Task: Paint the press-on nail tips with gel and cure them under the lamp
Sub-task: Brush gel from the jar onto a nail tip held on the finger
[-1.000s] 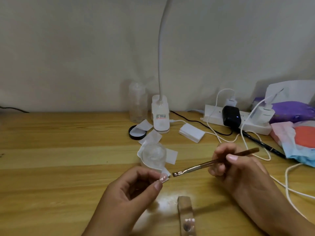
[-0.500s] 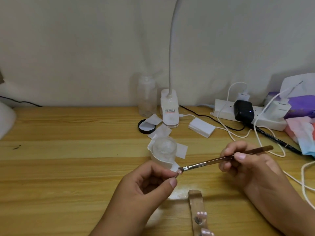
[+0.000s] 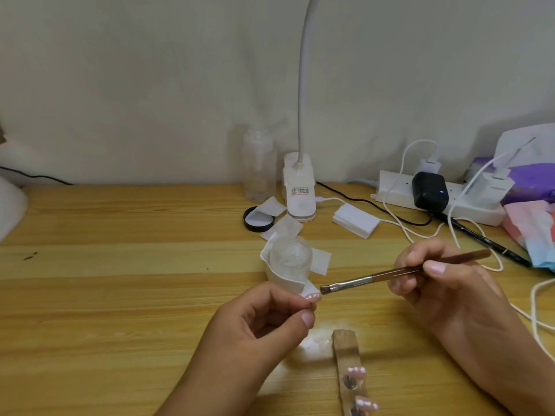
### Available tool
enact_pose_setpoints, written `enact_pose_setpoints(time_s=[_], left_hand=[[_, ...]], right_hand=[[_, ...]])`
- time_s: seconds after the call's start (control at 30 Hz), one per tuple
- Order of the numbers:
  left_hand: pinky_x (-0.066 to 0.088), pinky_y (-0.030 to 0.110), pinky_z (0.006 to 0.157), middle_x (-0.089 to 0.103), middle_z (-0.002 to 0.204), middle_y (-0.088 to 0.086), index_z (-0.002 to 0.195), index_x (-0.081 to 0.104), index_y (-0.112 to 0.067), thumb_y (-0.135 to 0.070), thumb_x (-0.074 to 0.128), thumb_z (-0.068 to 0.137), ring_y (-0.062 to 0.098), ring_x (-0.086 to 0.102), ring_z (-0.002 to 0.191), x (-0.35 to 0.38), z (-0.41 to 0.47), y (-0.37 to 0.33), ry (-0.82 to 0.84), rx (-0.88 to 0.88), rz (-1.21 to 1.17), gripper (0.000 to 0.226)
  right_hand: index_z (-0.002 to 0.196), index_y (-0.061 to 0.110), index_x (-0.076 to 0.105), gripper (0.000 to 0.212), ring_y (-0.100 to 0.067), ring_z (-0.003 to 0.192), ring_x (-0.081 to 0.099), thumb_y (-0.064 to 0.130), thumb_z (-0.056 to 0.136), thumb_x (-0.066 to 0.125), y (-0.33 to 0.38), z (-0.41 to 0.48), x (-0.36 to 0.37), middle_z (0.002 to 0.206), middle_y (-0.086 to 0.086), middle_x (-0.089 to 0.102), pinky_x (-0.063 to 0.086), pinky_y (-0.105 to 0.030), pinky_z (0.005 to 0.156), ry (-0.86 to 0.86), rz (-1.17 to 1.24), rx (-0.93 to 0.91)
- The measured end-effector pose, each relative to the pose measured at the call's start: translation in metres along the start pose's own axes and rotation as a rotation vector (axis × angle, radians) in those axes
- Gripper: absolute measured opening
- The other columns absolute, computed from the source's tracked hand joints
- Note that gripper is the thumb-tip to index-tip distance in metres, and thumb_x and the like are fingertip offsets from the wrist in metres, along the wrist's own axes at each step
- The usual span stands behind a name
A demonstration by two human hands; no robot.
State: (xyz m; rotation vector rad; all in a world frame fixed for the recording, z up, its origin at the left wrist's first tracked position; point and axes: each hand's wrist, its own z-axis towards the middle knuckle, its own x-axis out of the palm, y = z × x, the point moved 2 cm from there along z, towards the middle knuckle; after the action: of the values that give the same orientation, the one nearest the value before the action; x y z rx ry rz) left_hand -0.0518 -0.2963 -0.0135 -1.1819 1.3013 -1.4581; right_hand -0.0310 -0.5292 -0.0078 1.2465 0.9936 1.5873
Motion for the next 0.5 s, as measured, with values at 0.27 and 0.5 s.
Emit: enact_pose_setpoints(time_s=[0.27, 0.5], left_hand=[[0.050, 0.015, 0.065, 0.074, 0.076, 0.001, 0.068, 0.074, -0.027, -0.042, 0.078, 0.049, 0.006, 0.066, 0.069, -0.0005, 0.0003, 0.0015, -0.008, -0.010, 0.000, 0.025], [0.050, 0.015, 0.065, 0.073, 0.078, 0.002, 0.070, 0.074, -0.026, -0.041, 0.076, 0.051, 0.005, 0.065, 0.071, -0.0007, -0.0003, 0.0009, 0.007, -0.002, 0.016, 0.024]], right_hand=[[0.075, 0.017, 0.070, 0.010, -0.013, 0.067, 0.059, 0.019, 0.066, 0.065, 0.0011, -0.0033, 0.0039, 0.074, -0.002, 0.060, 0.053, -0.023, 0.066, 0.035, -0.061, -0.006], [0.077, 0.016, 0.070, 0.013, -0.015, 0.069, 0.058, 0.025, 0.069, 0.065, 0.0009, -0.0037, 0.0036, 0.076, -0.005, 0.059, 0.053, -0.024, 0.067, 0.010, -0.109, -0.013]])
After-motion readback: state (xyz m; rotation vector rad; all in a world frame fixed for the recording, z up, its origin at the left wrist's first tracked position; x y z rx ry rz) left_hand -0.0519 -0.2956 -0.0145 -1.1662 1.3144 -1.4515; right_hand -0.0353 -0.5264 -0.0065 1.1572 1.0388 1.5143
